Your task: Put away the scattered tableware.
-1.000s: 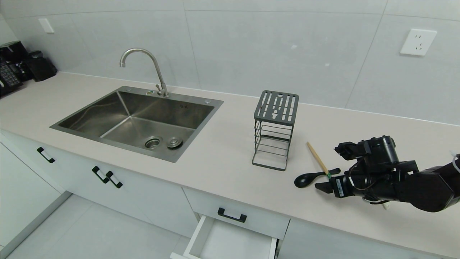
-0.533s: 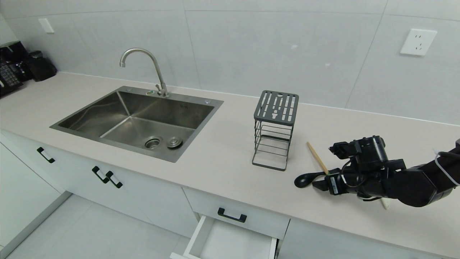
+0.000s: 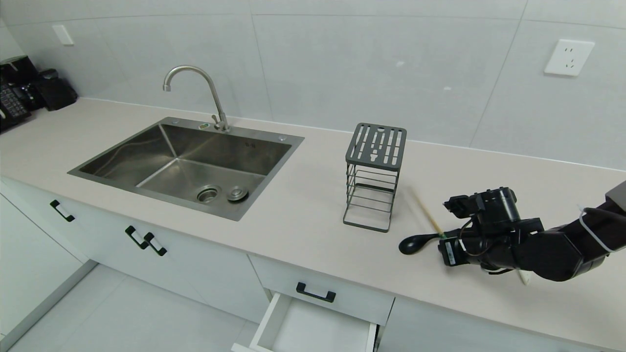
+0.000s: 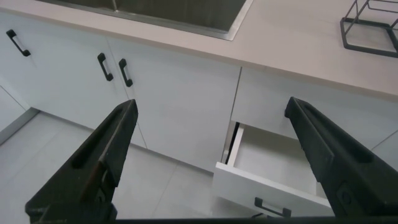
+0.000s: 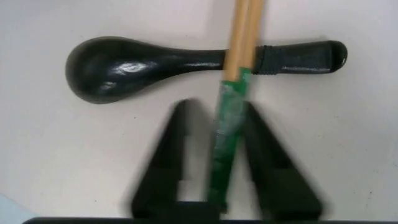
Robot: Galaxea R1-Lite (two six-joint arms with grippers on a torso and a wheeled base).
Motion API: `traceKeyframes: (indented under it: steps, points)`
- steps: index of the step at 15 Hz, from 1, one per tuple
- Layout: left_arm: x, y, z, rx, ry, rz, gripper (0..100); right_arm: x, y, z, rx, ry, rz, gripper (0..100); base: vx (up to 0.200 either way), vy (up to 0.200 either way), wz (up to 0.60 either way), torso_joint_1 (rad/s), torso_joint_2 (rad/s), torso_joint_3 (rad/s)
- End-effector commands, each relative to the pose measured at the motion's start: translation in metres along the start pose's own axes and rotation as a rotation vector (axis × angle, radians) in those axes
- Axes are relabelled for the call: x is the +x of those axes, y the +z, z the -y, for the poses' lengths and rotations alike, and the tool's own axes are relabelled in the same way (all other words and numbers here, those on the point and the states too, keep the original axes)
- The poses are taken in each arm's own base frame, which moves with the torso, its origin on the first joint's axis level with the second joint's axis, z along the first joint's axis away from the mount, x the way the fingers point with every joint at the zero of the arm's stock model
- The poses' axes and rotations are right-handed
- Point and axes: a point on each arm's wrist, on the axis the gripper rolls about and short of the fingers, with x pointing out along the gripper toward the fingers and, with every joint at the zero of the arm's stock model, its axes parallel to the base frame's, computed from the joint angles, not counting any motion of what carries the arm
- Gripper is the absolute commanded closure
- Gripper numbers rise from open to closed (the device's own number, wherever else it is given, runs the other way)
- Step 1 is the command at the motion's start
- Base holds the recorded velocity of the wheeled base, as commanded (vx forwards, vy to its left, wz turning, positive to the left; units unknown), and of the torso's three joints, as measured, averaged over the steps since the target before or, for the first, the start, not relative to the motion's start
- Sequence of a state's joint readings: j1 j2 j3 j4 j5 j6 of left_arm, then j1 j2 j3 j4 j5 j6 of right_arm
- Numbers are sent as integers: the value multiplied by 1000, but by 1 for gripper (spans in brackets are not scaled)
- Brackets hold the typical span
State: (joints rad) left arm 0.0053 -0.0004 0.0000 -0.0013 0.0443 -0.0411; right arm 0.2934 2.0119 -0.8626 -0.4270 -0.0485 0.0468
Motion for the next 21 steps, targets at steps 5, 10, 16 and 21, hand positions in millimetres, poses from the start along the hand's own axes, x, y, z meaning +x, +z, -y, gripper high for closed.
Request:
traceKeyframes:
  steps: [5,10,16,21]
  points:
    - [0,0,0,0,1,0,0,-16,15,28,49,-61,64,100,0,0,0,0,0,0]
    - [0,0,0,0,0,0,0,-55,25,24,40,-52,158,100,0,0,0,0,0,0]
    - [0,0,0,0,1,0,0,-110,12,18,-52,-28,333,100,0,0,0,0,0,0]
    - [0,0,0,0,1,0,0,-148,3,-9,-142,100,412,100,0,0,0,0,0,0]
